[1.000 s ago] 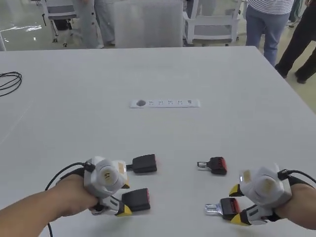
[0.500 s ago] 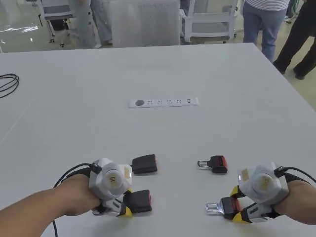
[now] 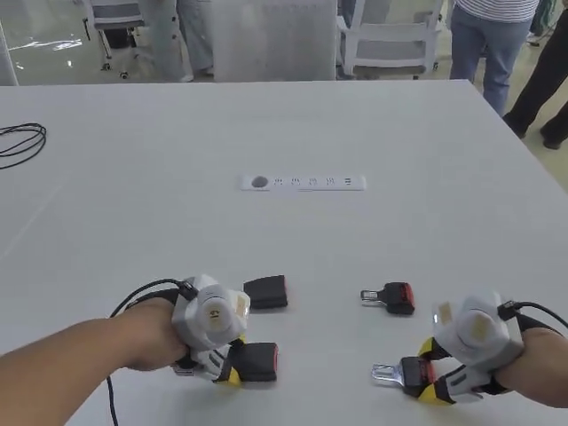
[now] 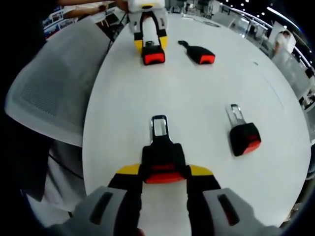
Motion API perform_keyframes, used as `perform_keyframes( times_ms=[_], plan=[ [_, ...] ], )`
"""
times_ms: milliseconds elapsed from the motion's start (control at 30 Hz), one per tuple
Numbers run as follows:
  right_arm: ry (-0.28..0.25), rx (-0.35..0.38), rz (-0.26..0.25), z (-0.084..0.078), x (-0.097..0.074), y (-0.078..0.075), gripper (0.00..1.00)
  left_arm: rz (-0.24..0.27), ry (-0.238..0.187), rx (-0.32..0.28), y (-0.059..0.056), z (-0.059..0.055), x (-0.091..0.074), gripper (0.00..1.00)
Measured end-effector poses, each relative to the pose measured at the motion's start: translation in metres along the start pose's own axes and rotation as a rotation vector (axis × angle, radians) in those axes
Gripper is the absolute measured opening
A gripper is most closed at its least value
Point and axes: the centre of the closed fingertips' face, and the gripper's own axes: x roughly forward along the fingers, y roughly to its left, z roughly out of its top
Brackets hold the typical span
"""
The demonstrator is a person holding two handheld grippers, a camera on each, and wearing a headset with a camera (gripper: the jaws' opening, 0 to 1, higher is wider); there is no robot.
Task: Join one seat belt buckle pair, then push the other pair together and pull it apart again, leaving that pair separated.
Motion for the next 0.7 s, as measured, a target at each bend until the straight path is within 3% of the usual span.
perform_keyframes(
  times_ms=[300, 700],
  plan=[
    [0.007, 0.010, -0.004, 0.003, 0.000, 0.001, 0.35, -0.012, -0.003, -0.003, 0.000, 0.000, 0.000, 0.32],
    [0.006, -0.021, -0.018, 0.028, 0.011, -0.002, 0.35, -0.014, -0.002, -0.001, 0.000, 0.000, 0.000, 0.32]
  ],
)
